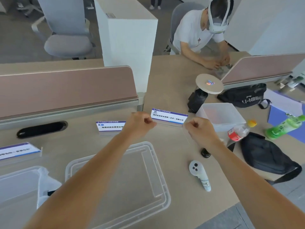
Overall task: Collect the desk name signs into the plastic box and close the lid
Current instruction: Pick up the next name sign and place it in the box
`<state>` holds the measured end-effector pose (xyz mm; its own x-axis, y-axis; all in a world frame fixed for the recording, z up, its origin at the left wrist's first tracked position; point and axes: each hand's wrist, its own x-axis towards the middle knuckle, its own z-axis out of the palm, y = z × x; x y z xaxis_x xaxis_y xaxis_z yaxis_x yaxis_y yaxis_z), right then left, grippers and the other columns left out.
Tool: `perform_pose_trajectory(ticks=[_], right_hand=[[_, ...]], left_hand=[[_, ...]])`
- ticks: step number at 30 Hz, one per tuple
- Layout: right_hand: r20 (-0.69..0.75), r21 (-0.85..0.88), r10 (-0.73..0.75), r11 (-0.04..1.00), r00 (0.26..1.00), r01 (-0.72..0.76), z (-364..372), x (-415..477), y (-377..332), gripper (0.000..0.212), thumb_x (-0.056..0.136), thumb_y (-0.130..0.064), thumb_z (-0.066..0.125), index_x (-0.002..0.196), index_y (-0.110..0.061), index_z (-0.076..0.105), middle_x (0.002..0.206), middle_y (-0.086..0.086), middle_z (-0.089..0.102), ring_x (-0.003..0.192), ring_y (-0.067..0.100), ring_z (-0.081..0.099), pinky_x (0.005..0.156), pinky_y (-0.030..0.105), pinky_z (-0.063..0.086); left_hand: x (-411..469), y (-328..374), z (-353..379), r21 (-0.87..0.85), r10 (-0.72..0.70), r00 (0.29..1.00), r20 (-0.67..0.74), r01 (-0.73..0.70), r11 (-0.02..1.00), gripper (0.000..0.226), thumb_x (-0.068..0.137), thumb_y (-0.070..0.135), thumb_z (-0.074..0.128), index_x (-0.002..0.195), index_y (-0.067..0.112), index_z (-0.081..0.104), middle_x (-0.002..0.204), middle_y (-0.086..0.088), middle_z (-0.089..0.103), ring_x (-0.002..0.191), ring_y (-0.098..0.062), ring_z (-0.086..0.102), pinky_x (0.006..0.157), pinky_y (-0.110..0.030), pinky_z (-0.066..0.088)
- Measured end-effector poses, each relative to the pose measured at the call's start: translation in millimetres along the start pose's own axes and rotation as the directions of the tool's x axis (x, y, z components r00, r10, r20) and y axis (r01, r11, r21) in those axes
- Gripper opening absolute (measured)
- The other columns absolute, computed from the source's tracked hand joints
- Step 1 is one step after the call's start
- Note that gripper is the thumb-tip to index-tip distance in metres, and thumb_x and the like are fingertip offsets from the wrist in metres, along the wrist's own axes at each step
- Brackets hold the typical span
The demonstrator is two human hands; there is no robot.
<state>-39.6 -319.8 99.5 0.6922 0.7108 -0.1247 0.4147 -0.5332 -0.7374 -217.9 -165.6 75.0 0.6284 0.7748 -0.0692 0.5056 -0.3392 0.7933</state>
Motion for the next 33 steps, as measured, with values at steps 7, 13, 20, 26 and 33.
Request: perform_pose_trajectory(ticks=[7, 13, 20, 26, 33], right_hand=[[0.128, 0.109, 0.037, 0.993, 0.991, -0.051, 5.6, 87.0, 45.7, 0.023, 0.078, -0.028, 0.059, 0.062, -0.013, 0.053, 0.053, 0.0, 0.053, 0.051, 0.017, 0.045, 0.054, 0.031, 0.039], [0.192, 0.159, 0.104, 0.978, 0.976, -0.136, -5.7, 141.8, 91.0, 0.019, 0.078, -0.018, 0.058, 0.075, -0.001, 0.053, 0.06, 0.006, 0.05, 0.048, 0.018, 0.038, 0.048, 0.029, 0.032], [0.199, 0.082, 0.081, 0.992, 0.977, -0.099, -0.6, 193.6, 139.9, 0.017, 0.09, -0.024, 0.058, 0.088, -0.008, 0.063, 0.084, 0.002, 0.066, 0.074, 0.018, 0.058, 0.058, 0.028, 0.041], [0.314, -0.004, 0.032, 0.999, 0.949, -0.032, 30.0, 216.5, 162.2, 0.045, 0.087, -0.041, 0.066, 0.125, -0.02, 0.056, 0.113, -0.003, 0.051, 0.102, 0.017, 0.056, 0.083, 0.023, 0.036], [0.413, 0.007, 0.004, 1.0, 0.911, -0.007, 50.0, 229.3, 168.0, 0.056, 0.085, -0.044, 0.069, 0.135, -0.026, 0.054, 0.127, 0.0, 0.052, 0.107, 0.015, 0.055, 0.085, 0.021, 0.038]], left_hand=[[53.7, 13.2, 35.6, 0.133, -0.074, 0.992, -0.104, 0.087, 0.987, 0.025, 0.085, 0.03, 0.07, 0.067, 0.014, 0.064, 0.064, 0.008, 0.06, 0.056, -0.005, 0.049, 0.05, -0.018, 0.033], [98.9, 22.4, 71.8, 0.234, -0.176, 0.978, -0.113, 0.198, 0.952, 0.018, 0.081, 0.025, 0.072, 0.067, 0.016, 0.066, 0.066, 0.003, 0.063, 0.061, -0.016, 0.057, 0.049, -0.012, 0.037], [148.9, 14.4, 103.3, 0.363, -0.289, 0.945, -0.153, 0.326, 0.873, 0.015, 0.083, 0.021, 0.067, 0.083, 0.007, 0.072, 0.088, -0.009, 0.071, 0.084, -0.026, 0.064, 0.065, -0.022, 0.039], [183.1, -5.9, 126.5, 0.524, -0.244, 0.968, -0.063, 0.24, 0.817, 0.049, 0.082, 0.038, 0.073, 0.125, 0.019, 0.059, 0.126, -0.001, 0.054, 0.122, -0.022, 0.048, 0.095, -0.037, 0.045], [214.8, -20.5, 154.5, 0.77, -0.316, 0.93, 0.188, 0.06, 0.636, 0.046, 0.092, 0.038, 0.059, 0.135, 0.025, 0.052, 0.133, 0.0, 0.054, 0.128, -0.025, 0.043, 0.102, -0.036, 0.036]])
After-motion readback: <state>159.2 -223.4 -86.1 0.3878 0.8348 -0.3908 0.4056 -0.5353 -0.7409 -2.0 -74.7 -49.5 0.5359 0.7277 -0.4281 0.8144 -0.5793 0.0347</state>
